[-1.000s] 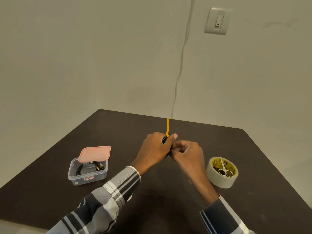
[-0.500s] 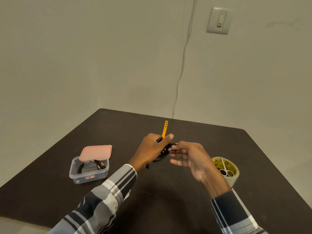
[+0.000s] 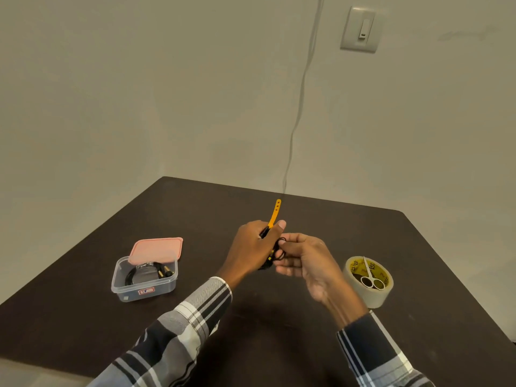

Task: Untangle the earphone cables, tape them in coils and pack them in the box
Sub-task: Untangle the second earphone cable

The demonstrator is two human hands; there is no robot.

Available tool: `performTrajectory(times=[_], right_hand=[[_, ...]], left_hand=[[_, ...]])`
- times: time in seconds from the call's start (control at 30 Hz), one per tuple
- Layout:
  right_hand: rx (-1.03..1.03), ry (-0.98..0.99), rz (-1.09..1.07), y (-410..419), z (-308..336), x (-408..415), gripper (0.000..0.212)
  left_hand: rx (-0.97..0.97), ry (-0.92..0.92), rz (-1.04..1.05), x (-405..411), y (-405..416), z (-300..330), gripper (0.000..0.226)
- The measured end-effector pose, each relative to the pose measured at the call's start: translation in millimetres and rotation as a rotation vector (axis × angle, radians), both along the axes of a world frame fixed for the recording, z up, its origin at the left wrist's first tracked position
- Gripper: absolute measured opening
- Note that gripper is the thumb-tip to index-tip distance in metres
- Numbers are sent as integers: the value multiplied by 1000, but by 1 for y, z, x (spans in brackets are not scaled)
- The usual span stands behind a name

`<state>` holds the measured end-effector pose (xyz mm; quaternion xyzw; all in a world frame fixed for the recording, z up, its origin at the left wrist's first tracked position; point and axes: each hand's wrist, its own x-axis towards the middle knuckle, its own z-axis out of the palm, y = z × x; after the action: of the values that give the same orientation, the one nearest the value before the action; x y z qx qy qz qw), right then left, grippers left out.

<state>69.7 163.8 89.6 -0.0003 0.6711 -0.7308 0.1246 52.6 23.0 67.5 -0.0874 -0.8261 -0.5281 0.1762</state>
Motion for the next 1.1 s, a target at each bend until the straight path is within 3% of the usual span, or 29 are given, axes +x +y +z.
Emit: performTrajectory(times=[0.13, 0.3, 0.43, 0.5, 0.73, 0.9, 0.97, 1.1], right_hand=[[184, 123, 43, -7, -9, 7, 11], [110, 214, 28, 8, 8, 3, 18], [397, 443, -92, 14, 3, -7, 2], [439, 509, -158, 10, -5, -9, 7], [139, 465, -94, -3, -11, 2, 25], [-54, 371, -60, -8, -11, 11, 22], [-66, 352, -65, -9, -11, 13, 16], [-10, 304, -168, -4, -17, 9, 25]], left_hand=[[201, -42, -45, 4, 7, 11, 50], [472, -164, -53, 3, 0, 22, 49], [577, -238, -110, 5, 0, 28, 48], [662, -263, -128, 5, 4, 30, 47], [810, -298, -147, 9, 10, 34, 49], [806, -287, -101, 10, 14, 30, 49], [812, -286, -61, 11, 16, 28, 50], [727, -268, 16, 15, 17, 21, 48]])
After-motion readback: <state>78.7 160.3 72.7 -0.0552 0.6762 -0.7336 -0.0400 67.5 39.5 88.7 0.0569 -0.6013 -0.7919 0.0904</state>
